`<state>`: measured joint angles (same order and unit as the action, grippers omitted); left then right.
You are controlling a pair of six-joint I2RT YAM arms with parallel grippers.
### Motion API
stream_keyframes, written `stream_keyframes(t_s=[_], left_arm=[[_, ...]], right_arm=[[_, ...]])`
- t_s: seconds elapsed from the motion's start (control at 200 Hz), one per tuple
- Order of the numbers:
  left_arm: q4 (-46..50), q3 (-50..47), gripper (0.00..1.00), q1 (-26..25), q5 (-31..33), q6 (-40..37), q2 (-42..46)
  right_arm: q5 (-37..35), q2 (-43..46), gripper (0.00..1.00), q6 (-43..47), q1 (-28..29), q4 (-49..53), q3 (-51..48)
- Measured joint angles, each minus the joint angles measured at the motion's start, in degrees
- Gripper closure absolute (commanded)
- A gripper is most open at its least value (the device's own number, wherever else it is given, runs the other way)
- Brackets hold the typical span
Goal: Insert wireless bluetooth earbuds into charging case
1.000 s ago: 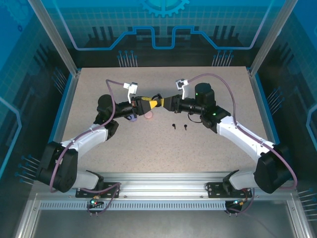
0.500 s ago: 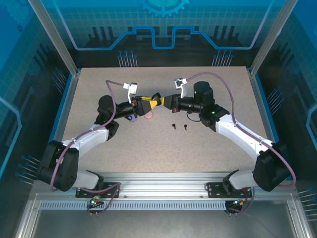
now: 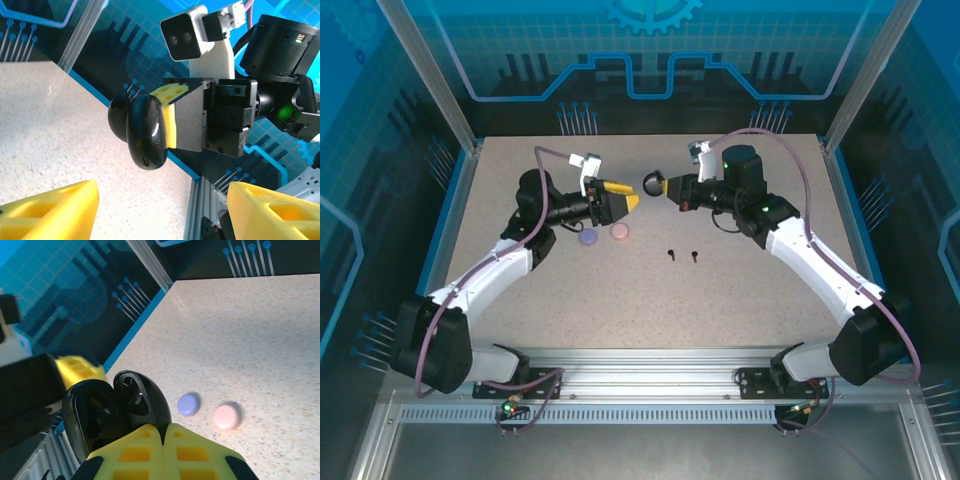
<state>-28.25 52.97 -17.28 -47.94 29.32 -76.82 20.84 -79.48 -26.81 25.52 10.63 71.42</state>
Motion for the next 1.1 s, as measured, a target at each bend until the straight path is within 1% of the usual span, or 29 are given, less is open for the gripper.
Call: stream_keyframes(t_s=[0.2,0.345,0.495,0.735,0.97,1.101], left_arm=[[17.3,11.1,0.26,0.3,-0.7,-11.6,-1.2],[28.3,18.6,0.25,0.4,-1.7,-19.1,-5.5],[36.8,24.5,0.26,1.1,-3.5,-23.8,-10.9],[47.4,33.8,0.27,1.5,-7.0,-29.5,-18.9],[53.0,39.1,0.29,1.5,-9.8,-32.6,-22.9],[56.9,42.6,0.31,1.5,-11.6,-34.4,-25.1]], right_arm=[[0.0,-1.9,1.0,9.4,-3.0,7.5,7.0],[1.6,-4.4,1.0,16.1,-5.1,11.8,9.9],[4.3,-7.5,1.0,20.7,-6.8,14.8,11.7],[9.2,-11.2,1.0,25.0,-7.2,18.3,15.8],[12.4,-13.9,1.0,26.3,-7.2,18.6,19.1],[12.9,-15.4,1.0,26.7,-7.1,18.9,19.8]])
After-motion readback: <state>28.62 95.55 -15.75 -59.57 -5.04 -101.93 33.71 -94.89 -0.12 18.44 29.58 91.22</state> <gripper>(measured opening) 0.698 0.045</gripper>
